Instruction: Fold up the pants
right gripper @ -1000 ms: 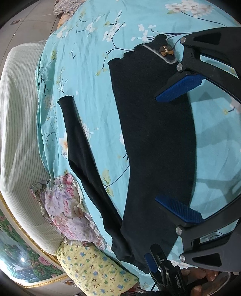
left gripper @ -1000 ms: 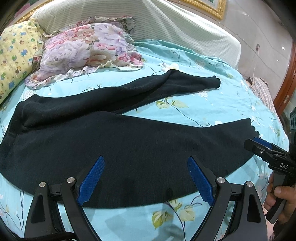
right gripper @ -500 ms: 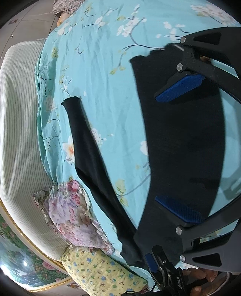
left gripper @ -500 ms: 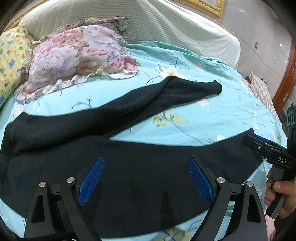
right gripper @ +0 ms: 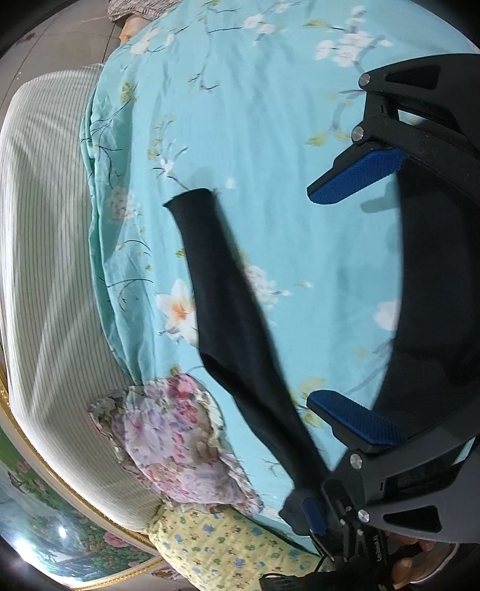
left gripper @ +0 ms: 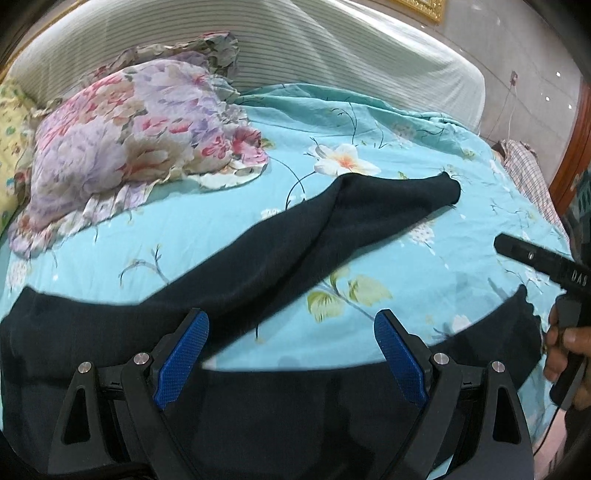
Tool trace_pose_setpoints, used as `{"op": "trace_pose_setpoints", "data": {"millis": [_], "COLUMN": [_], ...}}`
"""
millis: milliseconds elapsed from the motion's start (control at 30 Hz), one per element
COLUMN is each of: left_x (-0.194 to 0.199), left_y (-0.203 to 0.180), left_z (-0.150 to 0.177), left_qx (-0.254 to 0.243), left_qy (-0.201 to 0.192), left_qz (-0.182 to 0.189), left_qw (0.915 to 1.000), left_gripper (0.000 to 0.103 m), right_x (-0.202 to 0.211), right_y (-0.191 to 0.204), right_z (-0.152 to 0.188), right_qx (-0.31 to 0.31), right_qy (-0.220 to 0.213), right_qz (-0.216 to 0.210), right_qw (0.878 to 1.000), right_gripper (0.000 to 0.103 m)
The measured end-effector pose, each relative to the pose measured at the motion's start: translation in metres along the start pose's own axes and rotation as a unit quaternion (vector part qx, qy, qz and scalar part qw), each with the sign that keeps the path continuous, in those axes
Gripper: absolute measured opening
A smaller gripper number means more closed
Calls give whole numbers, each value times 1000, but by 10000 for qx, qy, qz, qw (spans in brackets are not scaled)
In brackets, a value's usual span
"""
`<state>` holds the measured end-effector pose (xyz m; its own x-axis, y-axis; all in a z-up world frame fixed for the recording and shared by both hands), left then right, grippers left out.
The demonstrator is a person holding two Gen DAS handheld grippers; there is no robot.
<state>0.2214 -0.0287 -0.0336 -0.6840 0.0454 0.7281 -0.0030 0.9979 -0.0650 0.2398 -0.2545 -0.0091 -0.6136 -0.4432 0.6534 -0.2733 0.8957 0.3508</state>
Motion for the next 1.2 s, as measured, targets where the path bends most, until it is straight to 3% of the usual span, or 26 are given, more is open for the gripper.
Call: {"op": "trace_pose_setpoints", "data": {"millis": [400, 767, 967, 1067, 1100, 1133, 1200], "left_x": [-49, -106, -134, -142, -142, -143, -142], "left_y": [-1, -2, -7, -8, -8, -9, -10], "left_z": [-40, -61, -60, -59, -59, -59, -59], "left_qx": [-387, -486, -605, -588, -583, -563, -506], "left_qy": [257, 683, 964, 1050, 1054, 1059, 1089], "left_qz": [-91, 182, 229, 254, 272, 321, 447], "left_qw": [9989, 9963, 9932, 9924, 9923, 9923, 9918], "left_gripper": [92, 92, 92, 91, 88, 86, 70], "right_x": [-41, -89, -121, -130, -131, -132, -128], "right_y": [-42, -79, -95, -93, -92, -91, -92], "right_z": [-63, -106, -114, -112, -111, -110, -109], "right_qx": [-428, -543, -690, -588, -582, -571, -495], "right_qy": [79, 237, 555, 695, 720, 735, 677], "right_qz": [-79, 93, 110, 88, 57, 40, 133], "right_qw": [9990, 9982, 9960, 9958, 9957, 9957, 9964], "right_gripper": [101, 100, 78, 56, 42, 35, 22]}}
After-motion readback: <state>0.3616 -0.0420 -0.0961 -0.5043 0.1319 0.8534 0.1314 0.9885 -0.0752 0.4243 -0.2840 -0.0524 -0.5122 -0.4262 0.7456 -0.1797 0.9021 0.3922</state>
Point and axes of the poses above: each gripper's, at about its wrist camera, not at the fingertips, and x roughly against the way its jaws point, y to its left, z to its underside, the point moved 7 cm from there along -x, roughly the way its jaws point, and after that the axes turned 3 degrees about -y, right-handed, at the moved point
